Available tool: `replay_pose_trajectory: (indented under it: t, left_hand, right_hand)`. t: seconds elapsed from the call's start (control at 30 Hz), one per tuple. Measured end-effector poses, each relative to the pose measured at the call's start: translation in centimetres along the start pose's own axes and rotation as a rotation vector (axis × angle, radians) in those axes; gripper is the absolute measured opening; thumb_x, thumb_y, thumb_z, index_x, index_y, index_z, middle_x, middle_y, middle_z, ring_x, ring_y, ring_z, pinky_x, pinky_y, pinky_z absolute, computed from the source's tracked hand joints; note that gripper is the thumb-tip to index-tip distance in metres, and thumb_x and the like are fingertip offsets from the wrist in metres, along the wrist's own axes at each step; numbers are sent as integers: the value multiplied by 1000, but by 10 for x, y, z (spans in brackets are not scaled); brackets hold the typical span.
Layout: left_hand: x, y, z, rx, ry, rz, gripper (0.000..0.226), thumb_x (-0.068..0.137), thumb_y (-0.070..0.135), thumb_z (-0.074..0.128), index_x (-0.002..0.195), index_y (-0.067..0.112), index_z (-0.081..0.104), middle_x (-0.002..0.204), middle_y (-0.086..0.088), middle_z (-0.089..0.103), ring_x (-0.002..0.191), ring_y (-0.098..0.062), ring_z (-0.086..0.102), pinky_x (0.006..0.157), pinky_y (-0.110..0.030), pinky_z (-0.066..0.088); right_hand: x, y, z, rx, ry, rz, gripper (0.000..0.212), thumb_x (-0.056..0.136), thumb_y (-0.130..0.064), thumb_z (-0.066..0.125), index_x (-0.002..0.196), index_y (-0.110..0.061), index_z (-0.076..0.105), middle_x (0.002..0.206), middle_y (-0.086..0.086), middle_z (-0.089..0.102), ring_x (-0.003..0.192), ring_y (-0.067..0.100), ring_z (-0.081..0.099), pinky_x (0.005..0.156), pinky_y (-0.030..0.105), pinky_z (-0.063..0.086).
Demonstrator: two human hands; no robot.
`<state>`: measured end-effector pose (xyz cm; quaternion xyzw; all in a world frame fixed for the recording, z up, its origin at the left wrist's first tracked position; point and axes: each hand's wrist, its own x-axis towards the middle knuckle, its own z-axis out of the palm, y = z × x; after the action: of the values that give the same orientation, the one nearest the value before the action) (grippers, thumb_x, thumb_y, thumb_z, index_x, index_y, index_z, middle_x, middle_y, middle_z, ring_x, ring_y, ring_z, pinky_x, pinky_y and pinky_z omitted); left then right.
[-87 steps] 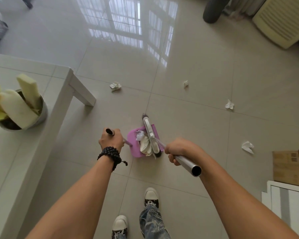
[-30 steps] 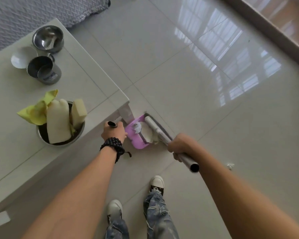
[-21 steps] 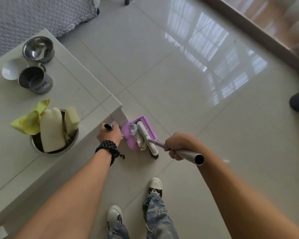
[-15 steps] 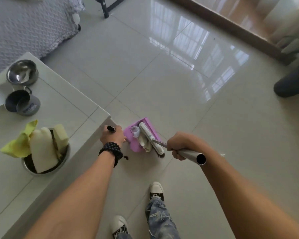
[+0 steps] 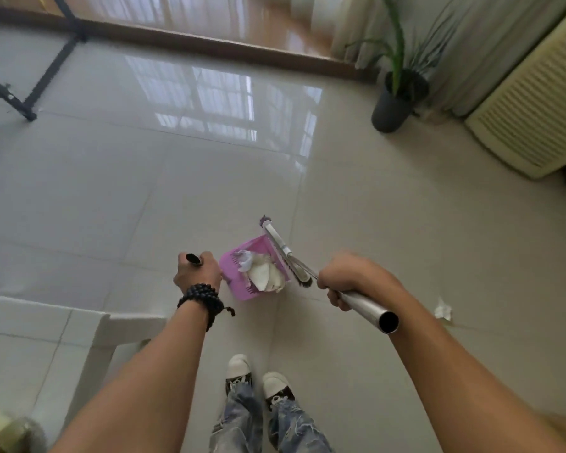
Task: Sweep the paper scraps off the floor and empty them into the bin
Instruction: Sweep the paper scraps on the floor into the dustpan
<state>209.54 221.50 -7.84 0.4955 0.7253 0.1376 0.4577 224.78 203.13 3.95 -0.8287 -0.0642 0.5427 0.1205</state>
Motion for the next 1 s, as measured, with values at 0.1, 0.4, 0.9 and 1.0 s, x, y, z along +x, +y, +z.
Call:
replay_pose_trajectory:
  t: [0.1, 0.4, 0.9, 1.0]
  left_hand:
    - [-15, 23, 31, 92, -59, 60, 17, 84, 25, 46, 85, 9, 51, 99, -29, 71, 76, -43, 75, 76, -52, 65]
    - [-28, 65, 111, 339, -275, 251, 23, 96, 22, 43, 102, 4, 55, 114, -30, 68, 77, -36, 63, 73, -34, 50]
    - [-97, 65, 230, 443, -397, 354, 21, 94, 25, 47, 91, 5, 53, 112, -24, 66, 73, -39, 73, 73, -43, 63]
    - [-113, 62, 254, 438, -414, 378, 26, 94, 26, 48, 93, 1, 55, 107, -28, 69, 81, -45, 75, 77, -52, 64]
  right_hand:
    - [1, 28, -17, 120, 67, 44, 10, 85, -3, 49, 87, 0, 58, 44, 11, 59, 49, 28, 57, 61, 37, 48]
    - [8, 102, -41, 370, 297, 242, 24, 80, -8, 51, 100, -3, 64, 59, 17, 66, 35, 24, 56, 45, 28, 51]
    - [85, 190, -87, 667, 353, 393, 19, 80, -3, 50, 95, 1, 60, 43, 10, 62, 42, 24, 59, 51, 34, 56]
    - [100, 197, -95, 838, 241, 350, 17, 82, 1, 51, 97, 4, 59, 62, 13, 57, 44, 20, 54, 43, 26, 49]
